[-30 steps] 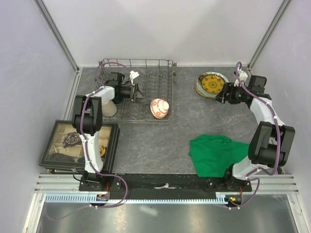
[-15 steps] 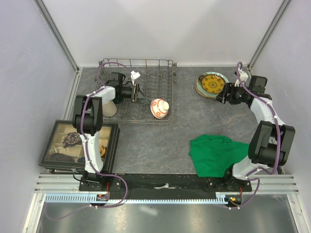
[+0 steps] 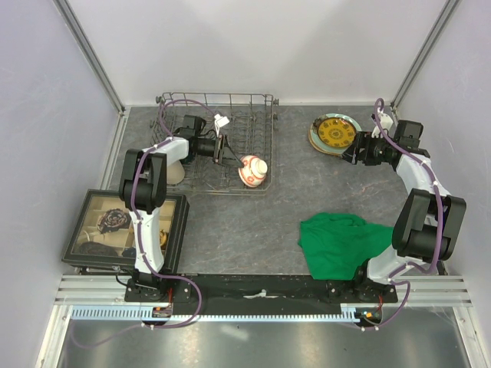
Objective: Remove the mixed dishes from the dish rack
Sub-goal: Pick up the bowl from the dish rack.
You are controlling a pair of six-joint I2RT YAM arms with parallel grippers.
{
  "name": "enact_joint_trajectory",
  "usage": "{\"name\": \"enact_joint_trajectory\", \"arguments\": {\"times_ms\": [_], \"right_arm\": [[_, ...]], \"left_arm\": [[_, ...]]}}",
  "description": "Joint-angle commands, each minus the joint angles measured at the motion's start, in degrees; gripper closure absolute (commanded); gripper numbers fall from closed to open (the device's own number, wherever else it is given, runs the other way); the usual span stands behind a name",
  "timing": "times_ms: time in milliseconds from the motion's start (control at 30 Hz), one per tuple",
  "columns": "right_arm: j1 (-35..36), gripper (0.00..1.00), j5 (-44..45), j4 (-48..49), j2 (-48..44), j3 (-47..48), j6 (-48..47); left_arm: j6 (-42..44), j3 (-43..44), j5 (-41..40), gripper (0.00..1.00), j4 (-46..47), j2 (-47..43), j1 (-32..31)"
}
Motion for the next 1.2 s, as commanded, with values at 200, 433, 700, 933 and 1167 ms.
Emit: {"name": "enact_joint_trajectory", "arguments": {"times_ms": [200,433,700,933,1167], "right_arm": [[-0.9,0.19,-1.8,1.0,0.7,-0.1,-1.0],[-1.3,0.19,-2.2,0.9,1.0,0.0,-1.0],[-1.6,0.19,-2.6,0.7,1.4,0.0,-0.9],[-1.7,0.19,-2.6,0.7,1.6,0.0,-1.0],[-1.9,0.19,-2.7,0.7,1.6,0.0,-1.0]], "left_arm": [[-5.5,0.1,5.0,0.42,6.4,-0.2,-1.6],[-6.7,0.1,4.4,0.42,7.5,0.5,-2.5],[-10.6,-2.2,1.3,0.42,10.9,0.9,-3.2],[-16.2,-4.7,-1.5,0.43,16.6,0.3,-4.3],[-19.4,-6.0,-3.1,0.46,20.8,0.1,-4.6]]}}
